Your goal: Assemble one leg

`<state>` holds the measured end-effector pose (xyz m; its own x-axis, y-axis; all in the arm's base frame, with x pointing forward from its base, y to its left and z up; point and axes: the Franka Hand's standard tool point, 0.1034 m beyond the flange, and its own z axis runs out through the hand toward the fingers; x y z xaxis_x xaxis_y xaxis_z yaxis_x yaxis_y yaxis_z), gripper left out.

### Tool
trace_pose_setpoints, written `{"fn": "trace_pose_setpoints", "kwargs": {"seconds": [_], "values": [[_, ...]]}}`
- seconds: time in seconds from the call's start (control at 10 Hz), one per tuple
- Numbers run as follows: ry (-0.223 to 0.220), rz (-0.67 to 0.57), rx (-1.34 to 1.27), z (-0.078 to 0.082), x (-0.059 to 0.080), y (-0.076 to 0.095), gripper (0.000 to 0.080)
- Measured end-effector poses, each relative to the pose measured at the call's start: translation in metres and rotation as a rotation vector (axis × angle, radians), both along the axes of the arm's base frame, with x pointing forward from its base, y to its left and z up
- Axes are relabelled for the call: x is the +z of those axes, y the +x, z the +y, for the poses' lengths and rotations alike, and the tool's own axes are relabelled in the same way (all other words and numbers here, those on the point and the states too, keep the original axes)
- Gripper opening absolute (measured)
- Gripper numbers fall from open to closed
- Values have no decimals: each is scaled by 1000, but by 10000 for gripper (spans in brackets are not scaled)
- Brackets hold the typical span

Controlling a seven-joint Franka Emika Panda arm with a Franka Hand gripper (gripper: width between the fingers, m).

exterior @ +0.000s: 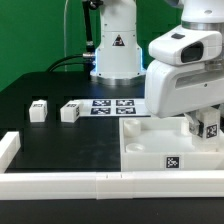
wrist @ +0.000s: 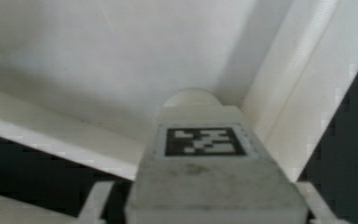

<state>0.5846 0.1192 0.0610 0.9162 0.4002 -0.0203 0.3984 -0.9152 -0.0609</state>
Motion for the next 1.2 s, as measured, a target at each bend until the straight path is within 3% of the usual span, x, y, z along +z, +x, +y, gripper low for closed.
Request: {"fn": "trace_pose_setpoints", "kwargs": {"seconds": [0.4,0.6,1.2], "values": [[-1,0,-83,0,0,1,289],[-8,-13,-524,1,-1,3,290],[-18,31,-1270,-1,-1,5,290]]}}
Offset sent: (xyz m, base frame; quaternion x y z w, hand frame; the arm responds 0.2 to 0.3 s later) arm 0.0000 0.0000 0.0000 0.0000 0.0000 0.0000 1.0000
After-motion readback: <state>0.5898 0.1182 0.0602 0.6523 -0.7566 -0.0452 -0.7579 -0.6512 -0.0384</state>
